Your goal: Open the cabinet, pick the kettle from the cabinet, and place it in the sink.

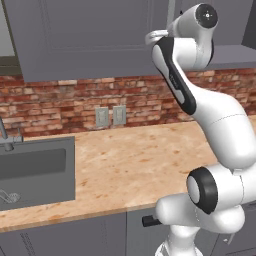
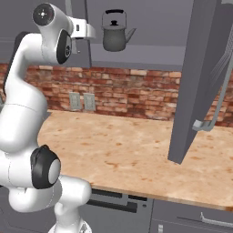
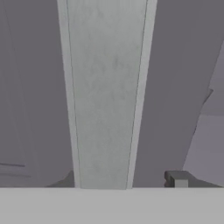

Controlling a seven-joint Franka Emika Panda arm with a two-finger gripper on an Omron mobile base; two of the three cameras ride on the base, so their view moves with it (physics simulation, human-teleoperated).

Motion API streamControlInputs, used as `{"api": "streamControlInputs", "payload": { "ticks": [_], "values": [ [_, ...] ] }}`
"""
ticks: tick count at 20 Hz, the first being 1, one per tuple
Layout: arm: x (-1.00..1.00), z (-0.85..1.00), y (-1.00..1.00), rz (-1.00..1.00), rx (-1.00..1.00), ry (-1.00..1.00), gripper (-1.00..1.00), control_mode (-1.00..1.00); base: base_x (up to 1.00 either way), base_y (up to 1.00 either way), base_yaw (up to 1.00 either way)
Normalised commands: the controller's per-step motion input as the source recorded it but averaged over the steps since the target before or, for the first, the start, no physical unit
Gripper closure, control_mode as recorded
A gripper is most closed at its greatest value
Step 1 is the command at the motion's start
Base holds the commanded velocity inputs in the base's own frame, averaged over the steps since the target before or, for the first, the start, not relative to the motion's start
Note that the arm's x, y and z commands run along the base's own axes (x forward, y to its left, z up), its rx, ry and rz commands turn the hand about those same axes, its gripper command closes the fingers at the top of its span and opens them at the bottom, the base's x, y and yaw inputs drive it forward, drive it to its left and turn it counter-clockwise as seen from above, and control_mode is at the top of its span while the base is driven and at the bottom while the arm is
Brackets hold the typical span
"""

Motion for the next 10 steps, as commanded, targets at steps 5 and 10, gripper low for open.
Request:
{"api": "streamControlInputs", "payload": {
  "ticks": [5, 10],
  "values": [
    [0.41, 0.00, 0.28, -0.02, -0.01, 0.00, 1.00, -1.00, 0.00, 0.00, 0.00],
    [0.27, 0.00, 0.32, -0.04, 0.00, 0.02, 1.00, -1.00, 0.00, 0.00, 0.00]
  ]
}}
